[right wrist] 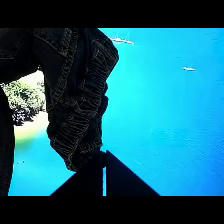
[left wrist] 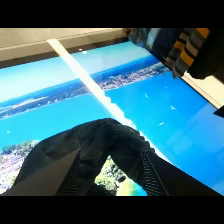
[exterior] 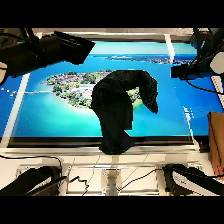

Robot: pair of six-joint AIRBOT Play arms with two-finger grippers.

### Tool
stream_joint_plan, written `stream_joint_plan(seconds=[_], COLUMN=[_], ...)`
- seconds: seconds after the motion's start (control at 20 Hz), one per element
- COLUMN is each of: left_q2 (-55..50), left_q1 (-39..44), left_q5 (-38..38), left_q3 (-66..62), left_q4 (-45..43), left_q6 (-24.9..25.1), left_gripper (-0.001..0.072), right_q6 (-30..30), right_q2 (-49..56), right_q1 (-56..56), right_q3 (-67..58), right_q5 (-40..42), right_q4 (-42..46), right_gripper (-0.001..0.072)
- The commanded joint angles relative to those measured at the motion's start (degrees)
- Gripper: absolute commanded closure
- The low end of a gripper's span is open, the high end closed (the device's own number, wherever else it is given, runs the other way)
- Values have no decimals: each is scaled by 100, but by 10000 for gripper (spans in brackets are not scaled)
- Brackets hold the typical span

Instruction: Fold the clothes and pants, and hang the long-sleeved shirts on hangers.

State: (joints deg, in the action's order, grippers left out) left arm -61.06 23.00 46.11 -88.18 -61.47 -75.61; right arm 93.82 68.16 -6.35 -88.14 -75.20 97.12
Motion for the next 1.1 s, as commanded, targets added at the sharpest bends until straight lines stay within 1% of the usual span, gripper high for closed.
stream_joint_plan(seconds=[0.0, 0.65, 0.7, 0.8, 0.85, 0.9, 1.0, 1.05], left_q2=[4, 4, 4, 4, 4, 4, 2, -11], left_q1=[-4, -4, 0, -2, 0, -2, -2, -4], left_q5=[-2, -2, -2, -2, -2, -2, 70, 269], left_q3=[0, 0, 0, 0, 0, 0, 0, 2], left_q4=[-2, 7, 22, 22, 74, 219, 201, 59], left_q6=[0, -2, -2, -7, -94, -240, -240, -243], left_gripper=[287, 287, 287, 287, 287, 287, 287, 287], right_q6=[0, 0, 0, 0, 2, 0, -7, -94], right_q2=[0, 0, 0, 0, -4, -13, -11, -11], right_q1=[-2, -2, -2, -2, -2, -2, 20, 28], right_q3=[-7, -7, -7, -7, -9, -4, 17, 83], right_q5=[-2, 7, 125, 791, 953, 916, 870, 844], right_q4=[-2, -2, -2, 0, -2, 7, 55, 61], right_gripper=[639, 639, 639, 639, 639, 639, 639, 639])
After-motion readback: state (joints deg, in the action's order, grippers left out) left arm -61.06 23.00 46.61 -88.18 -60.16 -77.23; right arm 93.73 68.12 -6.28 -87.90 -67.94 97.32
